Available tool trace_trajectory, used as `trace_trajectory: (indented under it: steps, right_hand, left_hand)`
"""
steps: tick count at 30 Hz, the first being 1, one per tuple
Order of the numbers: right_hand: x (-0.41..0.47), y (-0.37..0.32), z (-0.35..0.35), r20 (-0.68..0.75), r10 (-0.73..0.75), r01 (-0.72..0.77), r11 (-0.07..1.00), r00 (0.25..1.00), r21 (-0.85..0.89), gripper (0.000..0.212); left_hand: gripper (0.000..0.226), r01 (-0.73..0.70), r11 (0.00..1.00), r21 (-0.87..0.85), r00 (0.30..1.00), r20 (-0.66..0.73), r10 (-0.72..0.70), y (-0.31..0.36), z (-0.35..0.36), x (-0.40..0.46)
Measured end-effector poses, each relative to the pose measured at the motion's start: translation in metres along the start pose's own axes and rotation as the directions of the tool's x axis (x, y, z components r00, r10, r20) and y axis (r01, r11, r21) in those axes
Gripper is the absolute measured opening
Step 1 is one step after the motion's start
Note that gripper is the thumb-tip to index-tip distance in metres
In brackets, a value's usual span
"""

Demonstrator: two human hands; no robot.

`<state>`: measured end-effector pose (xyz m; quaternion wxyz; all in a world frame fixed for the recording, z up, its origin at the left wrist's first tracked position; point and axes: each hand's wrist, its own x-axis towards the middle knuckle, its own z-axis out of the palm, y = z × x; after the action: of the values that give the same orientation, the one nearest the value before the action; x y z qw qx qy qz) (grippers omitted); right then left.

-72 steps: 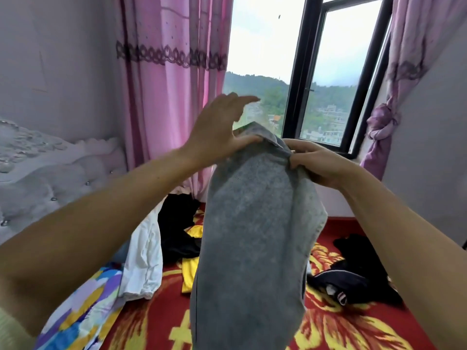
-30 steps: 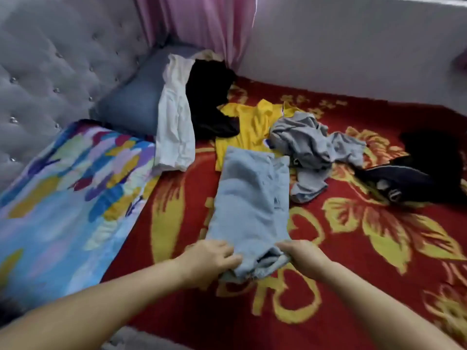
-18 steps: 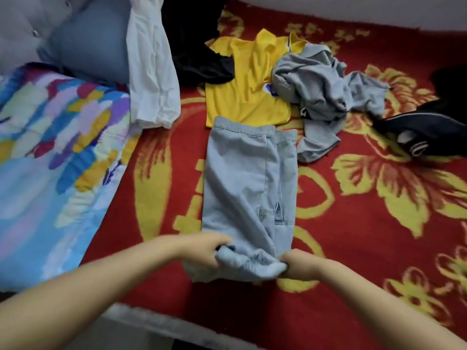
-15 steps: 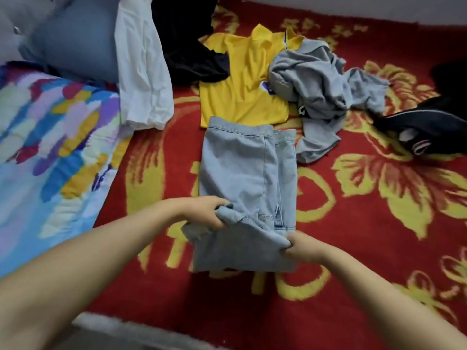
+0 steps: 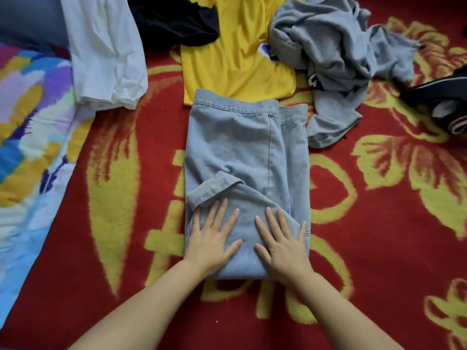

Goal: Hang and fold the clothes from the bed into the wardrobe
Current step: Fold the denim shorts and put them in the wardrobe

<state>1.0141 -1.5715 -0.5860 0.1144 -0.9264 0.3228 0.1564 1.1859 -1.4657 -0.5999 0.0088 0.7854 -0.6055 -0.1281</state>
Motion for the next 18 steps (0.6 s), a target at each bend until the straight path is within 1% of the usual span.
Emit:
trace_trajectory:
  steps: [1,4,6,7,8,10,11,12,13,15,16,18]
  right_hand:
    - [0.004,0.006,0.010,0.054,-0.007,0.007,1.000,0.999,0.012,0.063]
    - [0.016,0.014,0.030,0.089,0.018,-0.019,1.000,0.996,0.010,0.066]
    - [0.016,0.010,0.020,0.116,0.007,-0.007,1.000,0.993,-0.003,0.070]
    - [0.010,0.007,0.010,0.112,-0.012,0.014,1.000,0.994,-0.022,0.075]
    - [0.002,0.005,0.001,0.098,-0.050,0.055,0.997,0.994,-0.045,0.079]
    - [-0.020,0.003,-0.007,0.076,-0.214,0.221,0.969,0.974,-0.106,0.085]
    - [-0.032,0.003,-0.007,0.123,-0.261,0.277,0.951,0.957,-0.138,0.089]
    - [-0.041,0.004,-0.006,0.168,-0.270,0.297,0.941,0.948,-0.163,0.093]
    - [-0.045,0.005,-0.006,0.189,-0.236,0.269,0.947,0.953,-0.174,0.095]
    - [-0.041,0.009,-0.005,0.163,-0.125,0.151,0.976,0.979,-0.158,0.093]
    - [-0.036,0.009,-0.005,0.160,-0.104,0.125,0.984,0.982,-0.130,0.091]
    - [-0.027,0.010,-0.008,0.151,-0.124,0.140,0.985,0.981,-0.097,0.083]
  left_hand:
    - [0.071,-0.023,1.000,-0.008,0.999,0.038,0.023,-0.002,0.007,0.005]
    - [0.076,0.002,1.000,-0.003,0.994,0.112,-0.002,-0.007,0.021,0.015]
    - [0.079,-0.004,1.000,0.028,0.982,0.188,-0.001,-0.010,0.012,0.015]
    - [0.082,-0.042,0.998,0.048,0.982,0.186,0.033,-0.011,0.005,0.008]
    - [0.084,-0.097,0.993,0.069,0.981,0.173,0.084,-0.011,-0.004,-0.001]
    - [0.087,-0.235,0.969,0.079,0.961,0.167,0.220,-0.012,-0.015,-0.029]
    - [0.089,-0.285,0.953,0.100,0.944,0.200,0.262,-0.014,-0.015,-0.042]
    - [0.089,-0.311,0.943,0.116,0.928,0.252,0.275,-0.016,-0.014,-0.054]
    - [0.084,-0.314,0.940,0.132,0.921,0.284,0.268,-0.017,-0.015,-0.062]
    - [0.062,-0.296,0.939,0.176,0.937,0.242,0.251,-0.017,-0.013,-0.061]
    - [0.059,-0.256,0.951,0.175,0.948,0.237,0.212,-0.016,-0.012,-0.055]
    - [0.059,-0.210,0.961,0.178,0.955,0.246,0.163,-0.011,-0.023,-0.040]
